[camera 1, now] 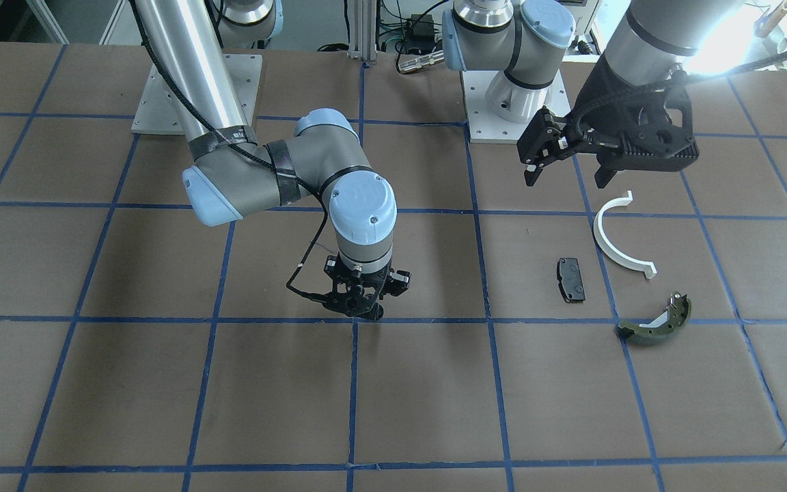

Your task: Place bearing gear from tray to pile

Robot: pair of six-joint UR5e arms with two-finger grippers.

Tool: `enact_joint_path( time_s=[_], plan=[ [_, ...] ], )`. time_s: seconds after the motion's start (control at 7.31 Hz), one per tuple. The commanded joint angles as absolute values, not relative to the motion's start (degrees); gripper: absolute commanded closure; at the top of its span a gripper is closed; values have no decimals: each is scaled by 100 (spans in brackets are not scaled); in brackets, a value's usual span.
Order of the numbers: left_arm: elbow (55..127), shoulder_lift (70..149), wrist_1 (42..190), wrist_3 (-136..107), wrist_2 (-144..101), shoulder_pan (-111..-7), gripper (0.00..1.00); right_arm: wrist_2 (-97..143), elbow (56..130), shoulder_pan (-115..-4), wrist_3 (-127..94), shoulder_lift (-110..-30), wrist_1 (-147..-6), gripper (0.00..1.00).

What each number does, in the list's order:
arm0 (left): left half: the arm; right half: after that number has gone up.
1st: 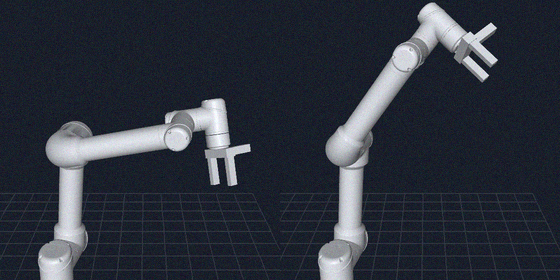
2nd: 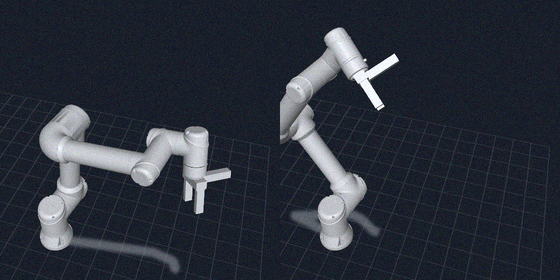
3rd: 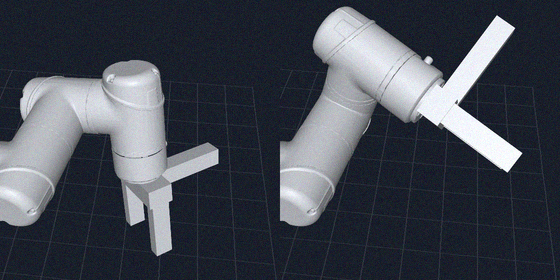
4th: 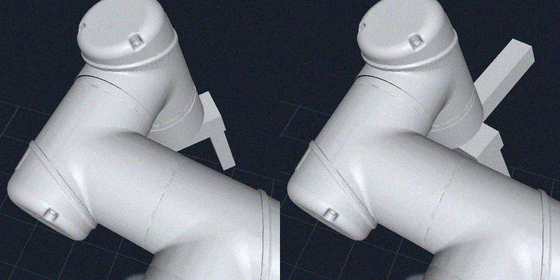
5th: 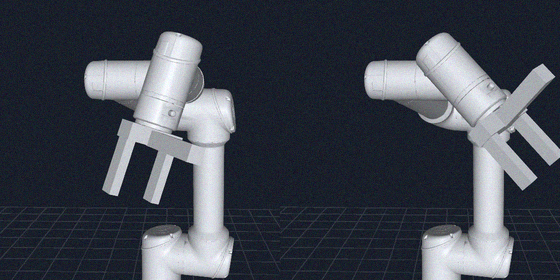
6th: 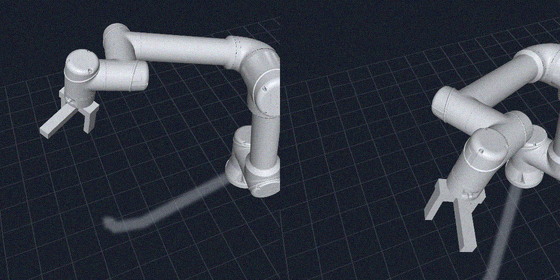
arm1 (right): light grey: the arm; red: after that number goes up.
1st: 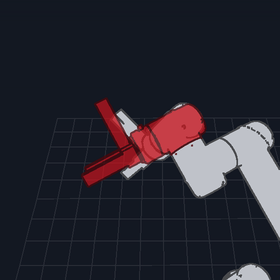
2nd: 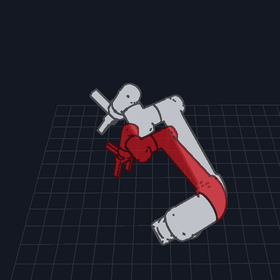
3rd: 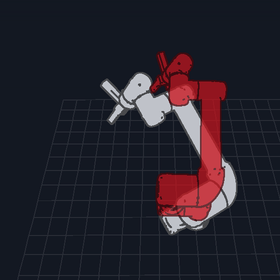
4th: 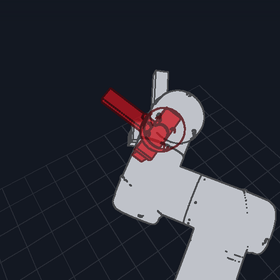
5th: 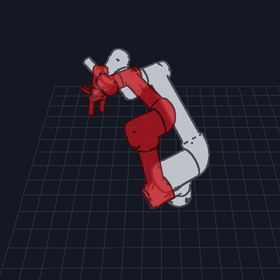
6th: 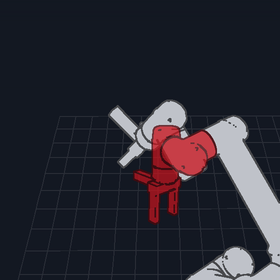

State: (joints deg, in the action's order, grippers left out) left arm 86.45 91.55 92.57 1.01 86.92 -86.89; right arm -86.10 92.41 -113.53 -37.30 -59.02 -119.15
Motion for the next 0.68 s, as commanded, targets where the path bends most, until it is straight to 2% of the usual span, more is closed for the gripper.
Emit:
enact_joint_path(
  time_s=[0.0, 0.14, 0.55],
  plan=[
    [8666, 9490, 9220, -261, 8684, -8710, 0, -8700, 9246, -10980, -2978, -6063, -11839, 0],
    [8683, 9762, 9150, -281, 8684, -8771, 0, -8692, 9246, -10342, -2222, -6256, -11587, 0],
    [9156, 10527, 7677, -936, 8745, -9744, 0, -9321, 9281, -8723, -58, -6723, -11083, 0]
  ],
)
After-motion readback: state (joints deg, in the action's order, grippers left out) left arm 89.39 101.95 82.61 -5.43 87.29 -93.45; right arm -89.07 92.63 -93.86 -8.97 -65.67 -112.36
